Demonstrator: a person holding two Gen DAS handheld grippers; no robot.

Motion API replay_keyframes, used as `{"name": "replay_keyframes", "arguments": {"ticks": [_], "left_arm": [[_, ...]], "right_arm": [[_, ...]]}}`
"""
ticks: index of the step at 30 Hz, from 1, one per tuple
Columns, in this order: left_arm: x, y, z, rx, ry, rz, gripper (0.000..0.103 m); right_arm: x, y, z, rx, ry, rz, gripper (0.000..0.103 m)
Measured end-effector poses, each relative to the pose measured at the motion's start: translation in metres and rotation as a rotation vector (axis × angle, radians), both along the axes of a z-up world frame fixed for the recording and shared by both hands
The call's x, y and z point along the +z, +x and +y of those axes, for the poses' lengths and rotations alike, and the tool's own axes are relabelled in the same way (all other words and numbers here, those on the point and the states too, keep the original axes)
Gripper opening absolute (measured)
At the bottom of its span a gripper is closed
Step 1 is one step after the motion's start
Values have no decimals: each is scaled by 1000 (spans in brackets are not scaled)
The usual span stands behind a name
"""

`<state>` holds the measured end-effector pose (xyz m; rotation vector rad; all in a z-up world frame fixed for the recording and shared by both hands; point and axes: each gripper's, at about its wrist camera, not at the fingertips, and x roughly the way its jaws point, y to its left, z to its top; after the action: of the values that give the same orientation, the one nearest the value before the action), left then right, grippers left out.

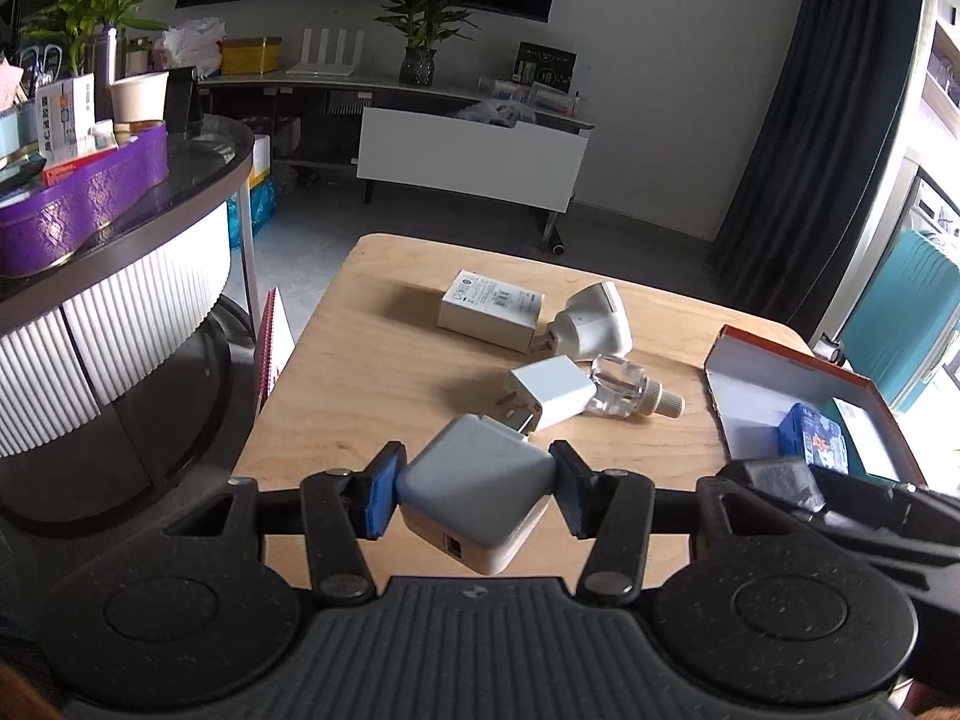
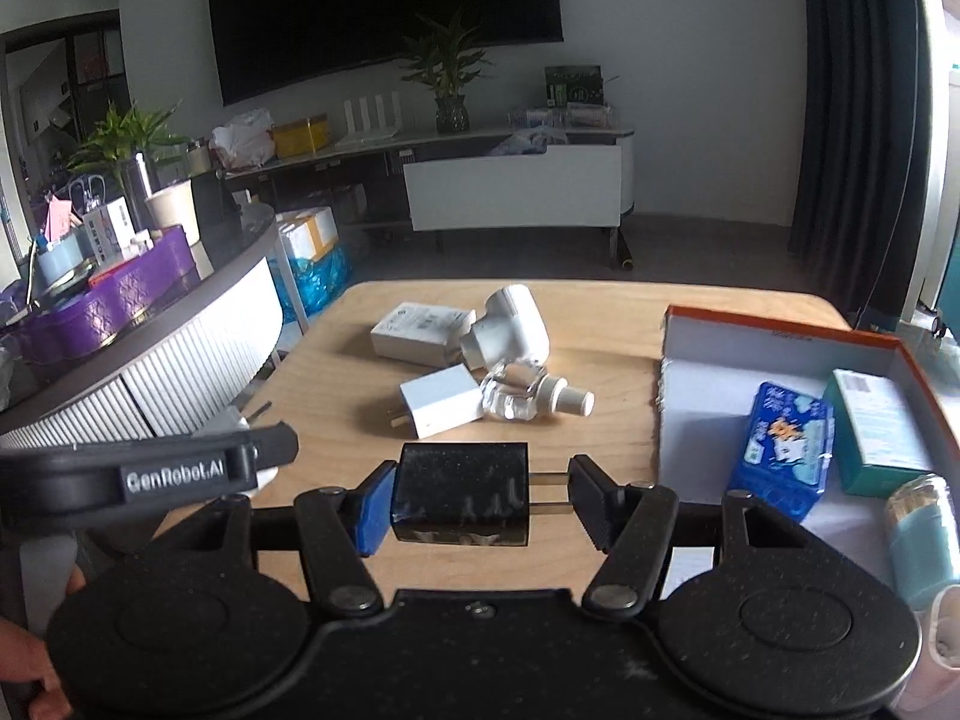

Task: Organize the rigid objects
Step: 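Carry white charger with left tool while right tool carries black charger to box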

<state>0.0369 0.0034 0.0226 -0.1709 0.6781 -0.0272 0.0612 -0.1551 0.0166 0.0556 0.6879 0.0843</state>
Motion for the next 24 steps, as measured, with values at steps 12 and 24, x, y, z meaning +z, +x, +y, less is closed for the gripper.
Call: {"name": "replay_keyframes", "arguments": {"ticks": [12,24], "left_arm": [[13,-31,-23,-45,6,-31,52],[22,-45,-38,-74,12,-65,52]], "right_arm": [[25,-36,-20,-32,4,-47,74],[39,-56,-36,-75,1,-89,74]]}}
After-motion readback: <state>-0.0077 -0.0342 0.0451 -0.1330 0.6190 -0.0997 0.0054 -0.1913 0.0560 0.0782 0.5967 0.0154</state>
